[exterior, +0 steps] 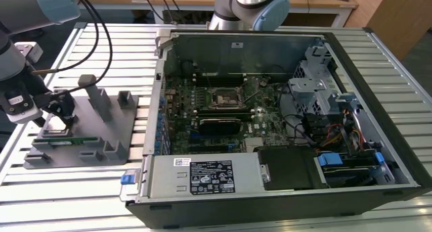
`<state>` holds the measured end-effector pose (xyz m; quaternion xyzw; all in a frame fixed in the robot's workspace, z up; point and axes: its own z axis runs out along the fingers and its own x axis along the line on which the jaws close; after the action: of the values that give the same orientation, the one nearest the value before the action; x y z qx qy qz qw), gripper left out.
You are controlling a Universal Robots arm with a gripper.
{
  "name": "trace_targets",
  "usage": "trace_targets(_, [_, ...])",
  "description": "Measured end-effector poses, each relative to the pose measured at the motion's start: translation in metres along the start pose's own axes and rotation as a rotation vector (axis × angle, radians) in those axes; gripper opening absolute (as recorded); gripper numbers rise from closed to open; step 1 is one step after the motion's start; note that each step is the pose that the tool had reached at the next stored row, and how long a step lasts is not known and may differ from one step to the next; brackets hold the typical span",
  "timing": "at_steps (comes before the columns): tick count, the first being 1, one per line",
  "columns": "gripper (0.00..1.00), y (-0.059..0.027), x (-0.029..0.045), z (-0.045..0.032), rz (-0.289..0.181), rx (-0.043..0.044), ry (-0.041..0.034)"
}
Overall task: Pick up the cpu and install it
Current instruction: 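Pick up the cpu and move it towards the insertion slot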
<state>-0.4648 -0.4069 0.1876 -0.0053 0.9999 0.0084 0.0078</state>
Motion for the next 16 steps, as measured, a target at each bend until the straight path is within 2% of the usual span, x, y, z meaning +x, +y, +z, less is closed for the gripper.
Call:
trace_targets(11, [0.65, 0.0004, -0.0008, 0.004, 0.0, 0.0001, 0.0002])
trace_targets(13, [0.54, 0.0004, -0.0008, 0.004, 0.0, 0.0001, 0.0001])
trace_targets(16, [0.54, 0.0004, -0.0008, 0.004, 0.0, 0.0, -0.0001])
